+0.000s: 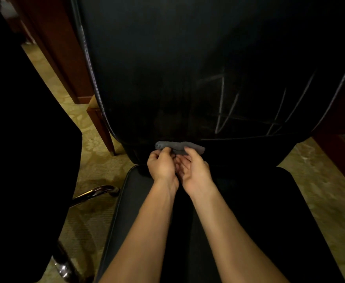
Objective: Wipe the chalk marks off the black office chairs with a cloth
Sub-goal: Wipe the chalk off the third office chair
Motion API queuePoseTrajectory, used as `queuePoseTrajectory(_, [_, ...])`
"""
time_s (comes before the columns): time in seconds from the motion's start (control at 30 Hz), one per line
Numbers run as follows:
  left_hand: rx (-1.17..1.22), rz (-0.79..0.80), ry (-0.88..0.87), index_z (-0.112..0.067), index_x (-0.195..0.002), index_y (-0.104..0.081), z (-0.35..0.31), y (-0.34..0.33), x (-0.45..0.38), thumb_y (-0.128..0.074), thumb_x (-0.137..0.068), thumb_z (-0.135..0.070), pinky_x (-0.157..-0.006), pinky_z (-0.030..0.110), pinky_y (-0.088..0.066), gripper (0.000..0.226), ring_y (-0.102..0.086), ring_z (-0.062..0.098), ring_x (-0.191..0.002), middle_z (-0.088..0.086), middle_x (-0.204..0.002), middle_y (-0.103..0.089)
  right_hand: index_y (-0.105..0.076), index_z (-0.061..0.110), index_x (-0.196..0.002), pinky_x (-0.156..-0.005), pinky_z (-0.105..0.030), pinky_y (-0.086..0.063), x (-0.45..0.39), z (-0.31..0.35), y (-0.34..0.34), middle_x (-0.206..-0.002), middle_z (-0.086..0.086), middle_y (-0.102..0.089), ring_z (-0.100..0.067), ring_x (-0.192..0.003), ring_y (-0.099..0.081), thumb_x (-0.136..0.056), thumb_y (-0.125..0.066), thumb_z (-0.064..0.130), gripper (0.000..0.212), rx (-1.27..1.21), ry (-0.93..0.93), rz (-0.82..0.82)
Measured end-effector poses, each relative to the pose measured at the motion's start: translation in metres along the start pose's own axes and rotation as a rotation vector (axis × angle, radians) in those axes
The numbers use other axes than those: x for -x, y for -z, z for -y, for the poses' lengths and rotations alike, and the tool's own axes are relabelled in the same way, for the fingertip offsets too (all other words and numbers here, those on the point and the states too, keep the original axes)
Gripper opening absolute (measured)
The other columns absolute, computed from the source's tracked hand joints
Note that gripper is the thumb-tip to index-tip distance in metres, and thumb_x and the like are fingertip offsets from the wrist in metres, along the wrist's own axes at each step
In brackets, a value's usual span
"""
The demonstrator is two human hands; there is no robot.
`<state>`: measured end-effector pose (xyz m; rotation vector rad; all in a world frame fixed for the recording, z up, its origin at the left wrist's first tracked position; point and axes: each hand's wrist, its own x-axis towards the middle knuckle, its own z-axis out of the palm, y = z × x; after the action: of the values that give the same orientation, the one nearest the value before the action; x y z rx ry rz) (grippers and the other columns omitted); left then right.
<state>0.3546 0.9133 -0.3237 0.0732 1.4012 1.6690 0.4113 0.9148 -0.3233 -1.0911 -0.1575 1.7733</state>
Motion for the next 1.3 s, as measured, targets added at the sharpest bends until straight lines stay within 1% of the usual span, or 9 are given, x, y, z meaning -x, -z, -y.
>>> queuePoseTrajectory(0.07, [0.013, -0.050, -0.030, -0.008, -0.091, -0.056, 0.001, -0.006, -0.001, -0.055, -0.096, -0.003, -0.055, 0.027, -0.052, 0.007, -0.059, 0.016, -0.061, 0.007, -0.072, -0.061, -0.065, -0.003, -0.116, -0.065, -0.027, -0.057, -0.006, -0.002, -0.004, -0.096, -0.014, -0.071, -0.022, -0.082, -0.069, -0.096, -0.061, 0.016, 0.028, -0.085, -0.034, -0.010])
queuePoseTrajectory(0.2, [-0.008, -0.073, -0.051, -0.007, -0.098, -0.056, 0.012, -0.004, -0.007, -0.054, -0.097, -0.011, -0.063, 0.034, -0.056, 0.004, -0.063, 0.020, -0.065, 0.010, -0.078, -0.064, -0.064, -0.003, -0.123, -0.088, -0.033, -0.056, -0.016, -0.014, 0.008, -0.118, -0.019, -0.069, -0.028, -0.103, -0.069, -0.096, -0.060, 0.018, 0.034, -0.159, -0.060, 0.036])
queuePoseTrajectory(0.37, [-0.442, -0.168, -0.380, -0.010, -0.086, -0.058, 0.010, -0.001, -0.012, -0.062, -0.092, -0.019, -0.083, 0.042, -0.055, 0.012, -0.062, 0.015, -0.075, 0.004, -0.083, -0.065, -0.065, -0.001, -0.109, -0.056, -0.024, -0.052, -0.020, -0.004, -0.004, -0.081, -0.009, -0.064, -0.011, -0.058, -0.062, -0.092, -0.062, 0.006, 0.018, -0.122, 0.046, -0.062])
queuePoseTrajectory(0.47, [-0.456, -0.133, -0.594, -0.010, -0.084, -0.058, 0.004, 0.000, 0.000, -0.063, -0.090, -0.013, -0.072, 0.034, -0.054, 0.009, -0.058, 0.001, -0.064, -0.005, -0.073, -0.062, -0.066, 0.001, -0.102, -0.066, -0.032, -0.056, -0.007, -0.007, -0.011, -0.084, -0.010, -0.067, -0.019, -0.070, -0.066, -0.091, -0.059, 0.005, 0.013, -0.008, 0.244, -0.069])
queuePoseTrajectory(0.63, [-0.575, -0.007, -0.960, -0.011, -0.088, -0.052, 0.003, 0.010, 0.001, -0.063, -0.090, -0.010, -0.056, 0.017, -0.043, 0.011, -0.058, 0.007, -0.063, -0.004, -0.073, -0.059, -0.064, 0.014, -0.105, -0.078, -0.030, -0.058, 0.006, -0.007, -0.006, -0.094, 0.000, -0.072, -0.013, -0.087, -0.070, -0.093, -0.060, 0.012, 0.014, 0.416, 0.767, -0.111])
queuePoseTrajectory(0.87, [-0.992, -0.030, -0.792, -0.009, -0.090, -0.063, 0.020, 0.018, -0.018, -0.049, -0.099, -0.027, -0.065, 0.041, -0.053, 0.025, -0.065, 0.027, -0.073, 0.009, -0.079, -0.066, -0.065, 0.012, -0.105, -0.082, -0.045, -0.056, -0.017, -0.014, 0.009, -0.090, -0.006, -0.071, -0.022, -0.086, -0.069, -0.093, -0.057, 0.023, 0.018, 0.815, 0.770, -0.263])
queuePoseTrajectory(1.03, [-1.108, 0.006, -0.916, -0.013, -0.072, -0.058, -0.002, 0.014, -0.004, -0.047, -0.097, -0.034, -0.056, 0.034, -0.042, 0.034, -0.061, 0.025, -0.061, 0.003, -0.066, -0.060, -0.069, 0.017, -0.097, -0.072, -0.042, -0.058, 0.002, 0.003, 0.009, -0.074, 0.000, -0.071, -0.016, -0.071, -0.070, -0.084, -0.048, 0.043, 0.036, 0.839, 0.926, -0.246])
queuePoseTrajectory(1.13, [-1.095, 0.014, -1.140, -0.017, -0.068, -0.050, -0.020, 0.009, 0.010, -0.043, -0.097, -0.036, -0.052, 0.030, -0.033, 0.035, -0.052, 0.020, -0.051, -0.003, -0.060, -0.052, -0.066, 0.016, -0.091, -0.059, -0.034, -0.055, 0.017, 0.021, 0.006, -0.062, 0.002, -0.067, -0.013, -0.057, -0.067, -0.088, -0.052, 0.037, 0.026, 0.856, 1.102, -0.205])
queuePoseTrajectory(1.3, [-1.252, 0.027, -1.034, -0.014, -0.081, -0.053, -0.017, -0.001, 0.010, -0.043, -0.101, -0.032, -0.059, 0.035, -0.038, 0.029, -0.065, 0.033, -0.067, 0.008, -0.072, -0.064, -0.062, 0.003, -0.107, -0.052, -0.031, -0.043, -0.005, 0.019, 0.014, -0.065, -0.015, -0.068, -0.034, -0.058, -0.066, -0.094, -0.056, 0.022, 0.024, 1.124, 1.208, -0.274])
